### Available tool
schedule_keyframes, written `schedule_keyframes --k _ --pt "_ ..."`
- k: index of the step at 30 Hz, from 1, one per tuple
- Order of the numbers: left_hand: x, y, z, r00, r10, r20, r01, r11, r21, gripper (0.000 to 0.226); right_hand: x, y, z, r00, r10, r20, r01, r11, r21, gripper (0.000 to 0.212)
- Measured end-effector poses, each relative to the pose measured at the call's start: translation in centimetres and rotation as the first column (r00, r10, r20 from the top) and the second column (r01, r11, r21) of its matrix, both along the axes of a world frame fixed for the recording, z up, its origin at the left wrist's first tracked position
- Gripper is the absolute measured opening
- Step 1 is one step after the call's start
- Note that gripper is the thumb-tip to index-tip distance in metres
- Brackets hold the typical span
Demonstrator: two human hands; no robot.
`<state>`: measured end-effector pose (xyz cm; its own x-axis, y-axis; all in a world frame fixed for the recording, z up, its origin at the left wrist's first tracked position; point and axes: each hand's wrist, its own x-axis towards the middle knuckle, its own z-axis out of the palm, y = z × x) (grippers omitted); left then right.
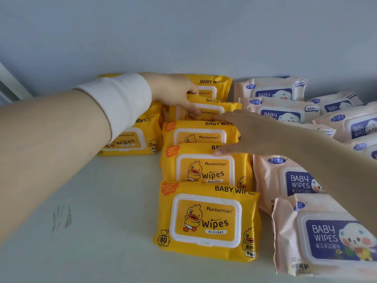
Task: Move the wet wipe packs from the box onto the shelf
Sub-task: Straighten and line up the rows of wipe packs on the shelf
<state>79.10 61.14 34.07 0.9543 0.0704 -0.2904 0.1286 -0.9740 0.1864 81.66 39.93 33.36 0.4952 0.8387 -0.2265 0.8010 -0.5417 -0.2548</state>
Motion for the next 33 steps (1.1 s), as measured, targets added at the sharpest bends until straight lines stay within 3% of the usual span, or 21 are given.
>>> schedule_keyframes --k 5,10,15,18,21,24,28,30,31,33 --pt "0.0 0.2 -0.7 0.941 0.149 0.305 -0.101 0.981 -0.165 0.034 -0.1 0.2 0.0 0.993 -0.042 -0.107 0.051 0.996 0.079 0.102" --pt "-0.2 0.4 -1.7 0.956 0.113 0.272 -0.087 0.991 -0.104 0.040 0.8 0.5 -0.6 0.988 -0.060 -0.145 0.079 0.988 0.132 0.066" --pt "-0.9 0.8 -0.8 0.935 0.146 0.322 -0.071 0.970 -0.232 0.040 1.7 1.3 -2.0 0.984 -0.174 -0.040 0.178 0.933 0.313 0.050" --pt "-1.8 0.9 0.0 0.952 0.146 0.271 -0.048 0.941 -0.336 0.067 2.3 2.5 -2.2 0.940 -0.340 0.012 0.295 0.833 0.469 0.042" --pt "-2.2 0.7 -0.3 0.972 0.061 0.227 -0.025 0.987 -0.156 0.083 2.6 3.7 -2.3 0.930 -0.358 0.082 0.276 0.827 0.489 0.042" --pt "-2.1 0.4 -1.3 0.950 -0.021 0.310 0.001 0.998 0.064 0.083 2.4 4.4 -2.4 0.919 -0.332 0.214 0.215 0.875 0.434 0.048" --pt "-2.0 -0.1 -2.1 0.927 -0.014 0.376 -0.024 0.995 0.096 0.073 0.5 2.4 -1.2 0.901 -0.255 0.350 0.022 0.834 0.552 0.061" --pt "-2.0 -0.2 -2.2 0.928 -0.012 0.372 -0.030 0.994 0.106 0.073 -0.7 1.0 -0.8 0.904 -0.039 0.426 -0.132 0.922 0.363 0.069" --pt "-2.1 -0.3 -2.2 0.929 -0.008 0.370 -0.031 0.995 0.098 0.073 -1.2 0.5 -0.7 0.925 0.061 0.375 -0.145 0.969 0.200 0.076" --pt "-2.2 -0.3 -2.0 0.931 -0.010 0.364 -0.020 0.997 0.079 0.073 -1.9 0.1 -0.9 0.989 0.094 0.111 -0.087 0.994 -0.066 0.085"
